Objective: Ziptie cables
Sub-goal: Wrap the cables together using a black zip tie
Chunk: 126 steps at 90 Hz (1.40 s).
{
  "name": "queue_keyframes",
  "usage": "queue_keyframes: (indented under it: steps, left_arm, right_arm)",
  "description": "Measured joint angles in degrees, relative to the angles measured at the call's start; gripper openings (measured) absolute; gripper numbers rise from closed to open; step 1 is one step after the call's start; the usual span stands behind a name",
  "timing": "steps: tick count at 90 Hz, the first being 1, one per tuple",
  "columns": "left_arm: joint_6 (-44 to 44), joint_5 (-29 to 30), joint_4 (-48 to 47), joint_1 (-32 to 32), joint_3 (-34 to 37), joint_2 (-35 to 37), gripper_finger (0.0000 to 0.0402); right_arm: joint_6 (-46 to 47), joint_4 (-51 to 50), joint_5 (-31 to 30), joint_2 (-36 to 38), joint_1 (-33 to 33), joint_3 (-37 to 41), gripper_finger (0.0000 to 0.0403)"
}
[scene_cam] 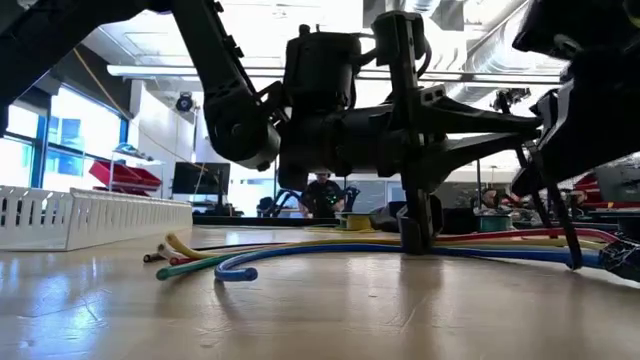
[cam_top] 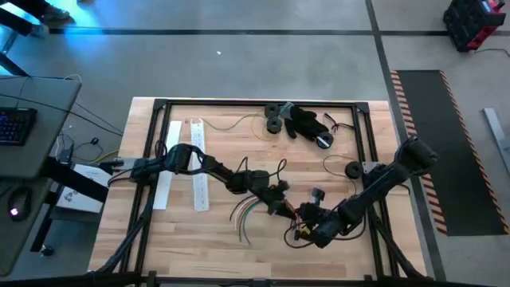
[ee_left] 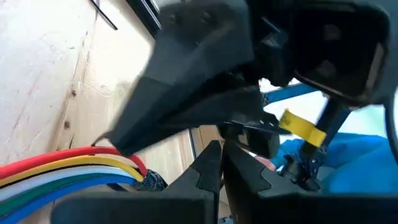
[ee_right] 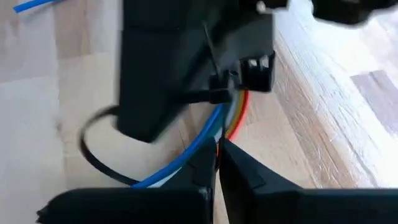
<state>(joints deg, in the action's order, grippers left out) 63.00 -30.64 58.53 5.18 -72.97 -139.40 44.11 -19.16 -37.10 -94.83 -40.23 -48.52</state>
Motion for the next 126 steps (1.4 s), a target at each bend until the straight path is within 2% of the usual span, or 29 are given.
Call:
queue_keyframes:
  steps: [26, 53, 75, 84, 96, 111, 126]
  left_arm:
    - [-0.03, 0.22, -1.65, -0.1, -0.13, 0.04, 0.0]
    - [-0.91, 1.14, -2.4, 0.29, -0.15, 0.14, 0.0]
    - [-3.41, 2.96, -2.65, 0.97, -0.15, 0.18, 0.0]
    - [-4.57, 3.35, -2.57, 1.23, -0.15, 0.18, 0.0]
    - [-6.16, 5.12, -2.52, 1.91, -0.15, 0.18, 0.0]
    - [-8.99, 7.8, -2.3, 3.16, -0.11, 0.16, 0.0]
    - [-14.84, 12.83, -2.92, 5.15, -0.84, -0.1, 0.0]
  right_arm:
    - [-7.13, -8.39, -2.84, 0.02, 0.0, -5.88, 0.0]
    - [-15.67, -9.14, -3.93, 0.04, 1.28, -6.48, 0.0]
    - [-15.66, -9.46, 0.23, 0.09, 1.68, -6.53, 0.0007]
    - [-15.57, -9.62, 1.63, 0.11, 1.68, -6.55, 0.0037]
    - [-15.96, -11.14, 1.53, 0.56, 1.21, -6.55, 0.0104]
    - [-15.65, -14.45, 6.28, 4.43, 0.76, -6.56, 0.0178]
    - [-5.23, -17.52, 10.65, 9.17, -0.04, -6.57, 0.0206]
